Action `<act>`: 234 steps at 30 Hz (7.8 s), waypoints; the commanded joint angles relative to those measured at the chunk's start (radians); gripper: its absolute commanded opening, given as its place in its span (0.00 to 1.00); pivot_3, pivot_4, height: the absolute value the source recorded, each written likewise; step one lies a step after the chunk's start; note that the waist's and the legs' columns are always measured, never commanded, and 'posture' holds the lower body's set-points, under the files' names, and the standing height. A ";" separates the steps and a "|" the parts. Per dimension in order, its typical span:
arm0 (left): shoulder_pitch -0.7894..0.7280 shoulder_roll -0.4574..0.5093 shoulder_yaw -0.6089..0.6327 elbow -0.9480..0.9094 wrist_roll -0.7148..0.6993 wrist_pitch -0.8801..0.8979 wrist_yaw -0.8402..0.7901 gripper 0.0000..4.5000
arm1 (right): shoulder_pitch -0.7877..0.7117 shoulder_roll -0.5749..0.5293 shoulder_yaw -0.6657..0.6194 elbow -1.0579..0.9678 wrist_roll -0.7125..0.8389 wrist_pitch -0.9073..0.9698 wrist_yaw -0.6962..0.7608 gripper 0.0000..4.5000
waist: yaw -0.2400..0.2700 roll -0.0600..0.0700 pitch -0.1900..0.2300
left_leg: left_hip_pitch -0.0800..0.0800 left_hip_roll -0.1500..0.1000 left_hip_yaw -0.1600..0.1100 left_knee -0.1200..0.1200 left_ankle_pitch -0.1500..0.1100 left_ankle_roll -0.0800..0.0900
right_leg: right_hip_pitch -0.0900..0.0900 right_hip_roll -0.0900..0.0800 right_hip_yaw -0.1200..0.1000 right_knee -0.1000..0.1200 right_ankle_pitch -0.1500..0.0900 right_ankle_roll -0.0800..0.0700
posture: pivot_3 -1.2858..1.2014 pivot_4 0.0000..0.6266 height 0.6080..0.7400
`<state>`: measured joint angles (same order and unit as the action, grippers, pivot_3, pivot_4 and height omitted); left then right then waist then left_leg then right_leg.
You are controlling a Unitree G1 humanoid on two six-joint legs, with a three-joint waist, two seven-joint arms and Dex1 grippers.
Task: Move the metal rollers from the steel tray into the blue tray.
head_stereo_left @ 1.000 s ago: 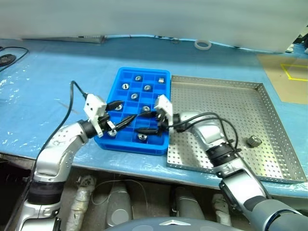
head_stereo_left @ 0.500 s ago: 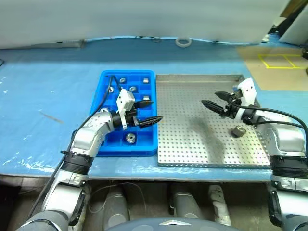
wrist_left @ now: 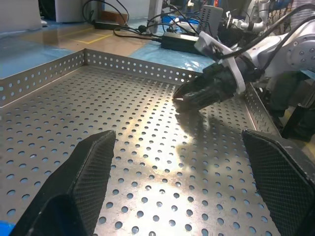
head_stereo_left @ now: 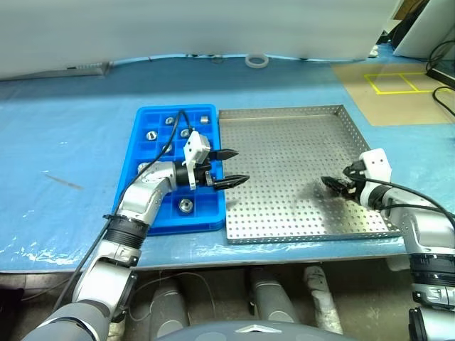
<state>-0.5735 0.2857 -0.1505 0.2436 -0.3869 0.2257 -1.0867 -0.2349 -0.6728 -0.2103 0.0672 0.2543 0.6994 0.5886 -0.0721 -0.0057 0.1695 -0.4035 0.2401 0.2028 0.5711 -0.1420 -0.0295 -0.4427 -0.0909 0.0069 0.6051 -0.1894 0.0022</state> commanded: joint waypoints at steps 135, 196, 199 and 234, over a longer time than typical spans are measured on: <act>0.191 -0.003 0.128 -0.264 0.020 -0.061 0.335 0.99 | -0.291 0.205 0.132 0.190 0.080 -0.521 0.325 0.99 | 0.115 0.001 0.001 | 0.000 0.001 -0.003 -0.009 0.003 -0.005 | -0.001 -0.001 -0.004 0.000 0.001 -0.007 | 0.47 0.24 1.00; -0.006 -0.058 0.032 0.031 0.062 -0.159 0.128 0.99 | -0.023 0.068 0.063 -0.047 0.023 -0.197 0.065 0.99 | 0.032 0.001 0.000 | 0.001 0.000 -0.001 -0.008 0.003 -0.005 | -0.002 0.000 -0.002 -0.001 0.001 -0.005 | 0.35 0.24 1.00; 0.009 -0.047 0.038 0.026 0.063 -0.158 0.121 0.99 | -0.025 0.089 0.074 -0.025 0.020 -0.131 0.022 0.99 | 0.023 0.001 0.000 | 0.001 0.001 -0.001 -0.008 0.003 -0.005 | -0.003 0.001 -0.002 0.000 -0.002 0.000 | 0.35 0.24 1.00; 0.349 0.177 0.255 -0.430 0.006 0.004 0.342 1.00 | -0.369 0.318 0.490 0.174 -0.024 -0.338 0.473 0.40 | 0.143 0.001 0.001 | 0.002 0.002 -0.004 -0.010 0.004 -0.007 | 0.000 -0.002 -0.005 0.002 0.000 -0.008 | 0.52 0.24 1.00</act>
<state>-0.2232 0.4535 0.0932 -0.1414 -0.3710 0.2379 -0.7495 -0.6071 -0.3477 0.2684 0.2269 0.2449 0.3655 1.0545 0.0706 -0.0051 0.1703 -0.4015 0.2425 0.1985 0.5610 -0.1384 -0.0366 -0.4424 -0.0925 0.0022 0.6067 -0.1890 -0.0053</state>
